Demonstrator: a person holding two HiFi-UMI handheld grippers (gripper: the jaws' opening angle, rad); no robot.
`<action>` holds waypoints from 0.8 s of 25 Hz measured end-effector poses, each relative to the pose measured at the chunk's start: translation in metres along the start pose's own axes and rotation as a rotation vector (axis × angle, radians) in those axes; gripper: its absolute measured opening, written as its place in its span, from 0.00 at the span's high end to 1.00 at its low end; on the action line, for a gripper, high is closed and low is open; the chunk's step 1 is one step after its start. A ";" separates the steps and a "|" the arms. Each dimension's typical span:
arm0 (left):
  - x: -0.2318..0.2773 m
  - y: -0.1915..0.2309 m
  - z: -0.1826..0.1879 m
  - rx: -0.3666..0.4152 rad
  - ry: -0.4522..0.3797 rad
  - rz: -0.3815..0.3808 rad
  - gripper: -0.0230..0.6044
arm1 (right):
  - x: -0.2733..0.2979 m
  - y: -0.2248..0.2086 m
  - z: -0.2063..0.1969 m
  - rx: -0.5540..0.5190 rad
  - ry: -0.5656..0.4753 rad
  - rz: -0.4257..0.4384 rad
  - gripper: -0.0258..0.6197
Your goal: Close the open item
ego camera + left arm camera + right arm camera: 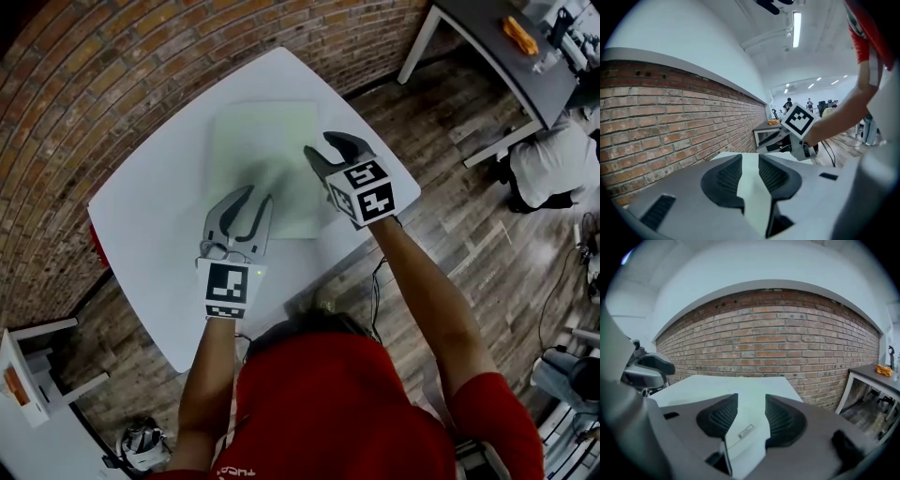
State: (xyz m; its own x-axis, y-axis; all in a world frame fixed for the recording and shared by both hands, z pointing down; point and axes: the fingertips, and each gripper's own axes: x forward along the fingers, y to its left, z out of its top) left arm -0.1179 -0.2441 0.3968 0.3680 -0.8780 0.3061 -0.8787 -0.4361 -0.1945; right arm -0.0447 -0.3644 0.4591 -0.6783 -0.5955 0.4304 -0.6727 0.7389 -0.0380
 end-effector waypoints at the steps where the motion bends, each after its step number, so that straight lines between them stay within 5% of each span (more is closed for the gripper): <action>1: -0.002 0.004 0.004 -0.011 -0.013 0.008 0.78 | -0.006 0.002 0.009 0.000 -0.029 0.010 0.66; 8: -0.024 0.032 0.043 -0.080 -0.129 0.048 0.84 | -0.052 0.021 0.066 -0.023 -0.213 0.043 0.83; 20: -0.055 0.035 0.107 -0.150 -0.316 0.011 0.90 | -0.136 0.055 0.130 -0.048 -0.472 0.078 0.88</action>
State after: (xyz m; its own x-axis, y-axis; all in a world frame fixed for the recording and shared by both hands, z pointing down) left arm -0.1363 -0.2323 0.2738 0.4133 -0.9106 -0.0034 -0.9095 -0.4127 -0.0504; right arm -0.0278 -0.2831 0.2813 -0.7940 -0.6073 -0.0287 -0.6073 0.7944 -0.0077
